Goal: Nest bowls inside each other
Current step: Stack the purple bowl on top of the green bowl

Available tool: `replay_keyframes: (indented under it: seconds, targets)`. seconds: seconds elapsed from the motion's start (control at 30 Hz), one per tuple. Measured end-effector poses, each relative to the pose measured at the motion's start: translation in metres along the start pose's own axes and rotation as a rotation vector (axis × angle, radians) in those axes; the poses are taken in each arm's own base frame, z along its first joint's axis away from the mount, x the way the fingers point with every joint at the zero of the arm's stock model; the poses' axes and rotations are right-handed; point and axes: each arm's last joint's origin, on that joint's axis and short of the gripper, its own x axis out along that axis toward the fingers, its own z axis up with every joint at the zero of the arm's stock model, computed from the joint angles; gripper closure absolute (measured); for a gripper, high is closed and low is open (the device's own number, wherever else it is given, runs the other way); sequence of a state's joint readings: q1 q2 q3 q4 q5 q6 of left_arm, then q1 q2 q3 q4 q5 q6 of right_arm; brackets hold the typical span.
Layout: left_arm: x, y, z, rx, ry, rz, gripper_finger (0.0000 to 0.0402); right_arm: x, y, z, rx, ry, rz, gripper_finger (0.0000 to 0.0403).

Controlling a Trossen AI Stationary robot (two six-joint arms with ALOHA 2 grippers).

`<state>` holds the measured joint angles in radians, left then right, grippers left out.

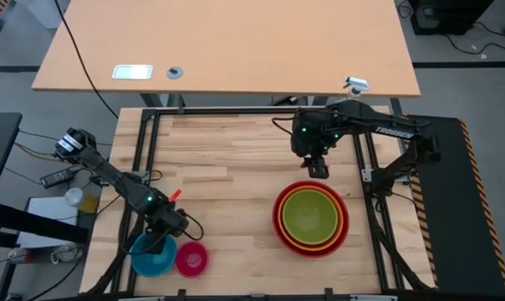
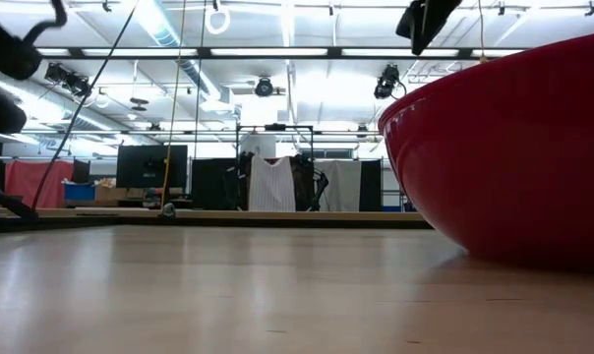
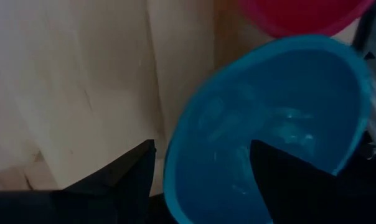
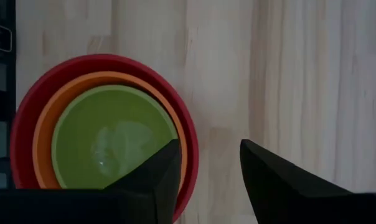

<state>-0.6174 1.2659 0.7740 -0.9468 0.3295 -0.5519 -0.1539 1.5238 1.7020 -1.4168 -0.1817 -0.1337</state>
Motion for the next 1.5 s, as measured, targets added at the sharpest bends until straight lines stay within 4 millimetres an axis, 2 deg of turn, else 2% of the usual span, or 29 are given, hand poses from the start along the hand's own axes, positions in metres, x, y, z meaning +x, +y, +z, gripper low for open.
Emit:
replay_keyframes:
  seconds: [0.13, 0.43, 0.63, 0.83, 1.0, 1.33, 1.4, 1.5]
  targets:
    - [0.007, 0.004, -0.003, -0.029, 0.02, -0.005, 0.0137, 0.0, 0.0, 0.001, 0.0, -0.013, -0.001, 0.0231]
    - [0.009, 0.001, 0.0, 0.005, -0.02, -0.027, 0.0137, 0.0, 0.001, 0.002, 0.021, -0.016, 0.001, 0.0231]
    - [0.025, 0.002, -0.007, -0.029, -0.019, -0.017, 0.0137, 0.0, 0.001, 0.003, 0.026, -0.028, -0.003, 0.0231]
    - [0.03, 0.003, -0.011, -0.058, -0.022, 0.004, 0.0144, 0.0, 0.0, 0.004, 0.024, -0.034, -0.005, 0.0231]
    - [0.03, 0.001, -0.01, -0.088, -0.027, -0.003, 0.0203, 0.0, 0.0, 0.004, 0.024, -0.034, -0.008, 0.0231]
    - [0.03, 0.005, -0.017, -0.261, 0.033, 0.037, 0.0374, 0.001, 0.003, 0.009, 0.003, -0.071, -0.074, 0.0231]
    - [0.028, 0.005, -0.017, -0.276, 0.045, 0.033, 0.0389, 0.001, 0.003, 0.011, 0.0, -0.1, -0.075, 0.0231]
    - [0.027, 0.008, -0.021, -0.31, 0.081, 0.053, 0.0385, 0.001, 0.003, 0.014, -0.005, -0.12, -0.069, 0.0231]
